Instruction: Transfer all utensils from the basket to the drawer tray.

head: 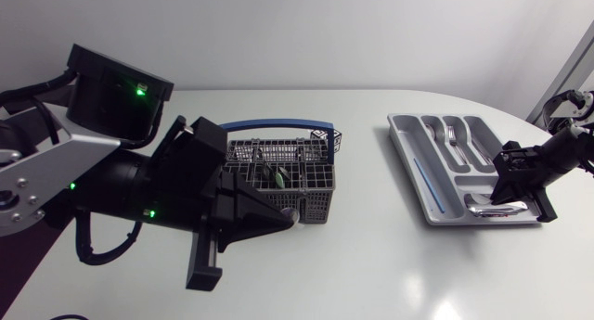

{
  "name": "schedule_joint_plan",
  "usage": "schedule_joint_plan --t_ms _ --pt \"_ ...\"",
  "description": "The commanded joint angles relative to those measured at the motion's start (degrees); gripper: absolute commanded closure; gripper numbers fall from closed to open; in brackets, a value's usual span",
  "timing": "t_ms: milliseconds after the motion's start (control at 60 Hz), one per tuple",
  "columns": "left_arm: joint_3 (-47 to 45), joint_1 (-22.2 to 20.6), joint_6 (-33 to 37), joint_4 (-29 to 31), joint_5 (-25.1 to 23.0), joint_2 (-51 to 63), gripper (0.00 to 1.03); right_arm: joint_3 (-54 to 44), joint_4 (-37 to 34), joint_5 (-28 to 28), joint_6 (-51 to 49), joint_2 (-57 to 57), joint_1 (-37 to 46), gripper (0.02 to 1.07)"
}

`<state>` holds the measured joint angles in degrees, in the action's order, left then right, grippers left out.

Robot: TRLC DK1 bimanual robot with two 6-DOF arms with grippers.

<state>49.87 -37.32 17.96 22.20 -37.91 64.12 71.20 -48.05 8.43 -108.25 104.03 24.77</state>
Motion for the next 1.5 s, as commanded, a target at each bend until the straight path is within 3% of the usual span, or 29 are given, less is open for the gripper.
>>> schedule_joint_plan --t_ms 0,183,217,267,317,450,550,617,783,1017,1133,1417,1483 --pt "-0.3 0.1 -1.5 -1.6 0.6 0.4 1.00 1.0 1.6 -1.3 -4.3 3.0 1.1 1.01" --pt "-0.7 0.3 -3.6 -5.8 2.1 0.9 1.00 -1.6 8.1 -3.7 -5.4 4.8 0.9 1.00" --pt "-0.7 0.3 -3.7 -5.9 2.1 1.2 1.00 -2.7 10.0 -4.4 -5.5 4.8 0.7 0.93" --pt "-0.8 0.4 -3.7 -6.2 2.3 1.4 1.00 -4.3 13.2 -4.5 -5.4 4.5 0.5 0.64" --pt "-0.7 0.4 -3.8 -6.6 2.8 1.6 1.00 -4.8 14.2 -4.8 -5.3 4.2 0.6 0.41" --pt "-0.6 0.4 -5.4 -8.8 3.0 2.2 1.00 -5.5 12.7 -4.4 -4.3 -0.1 0.3 0.27" --pt "-0.1 0.1 -5.6 -9.4 3.1 3.6 1.00 -2.6 6.0 -0.4 2.3 -5.2 -2.1 0.17" --pt "0.3 0.0 -6.3 -9.7 3.0 4.3 1.00 -0.2 -0.7 3.4 7.0 -8.3 -4.6 0.16" --pt "1.5 0.2 -7.7 -9.8 2.7 5.4 1.00 -0.4 -6.6 12.1 16.0 -15.8 -11.9 0.16" --pt "2.4 -0.3 -7.7 -9.7 2.7 6.4 1.00 -3.5 -8.9 22.6 26.9 -21.4 -25.5 0.16" --pt "2.5 -0.4 -7.7 -9.7 2.7 6.6 1.00 -5.7 -6.8 26.0 32.3 -21.9 -33.1 0.16" --pt "3.7 0.0 -7.8 -9.7 2.7 8.3 1.00 -10.0 6.4 31.7 45.8 -20.0 -47.3 0.17" --pt "3.9 -0.1 -7.9 -9.5 2.6 8.6 1.00 -9.6 6.6 33.1 46.4 -19.7 -48.9 0.26"
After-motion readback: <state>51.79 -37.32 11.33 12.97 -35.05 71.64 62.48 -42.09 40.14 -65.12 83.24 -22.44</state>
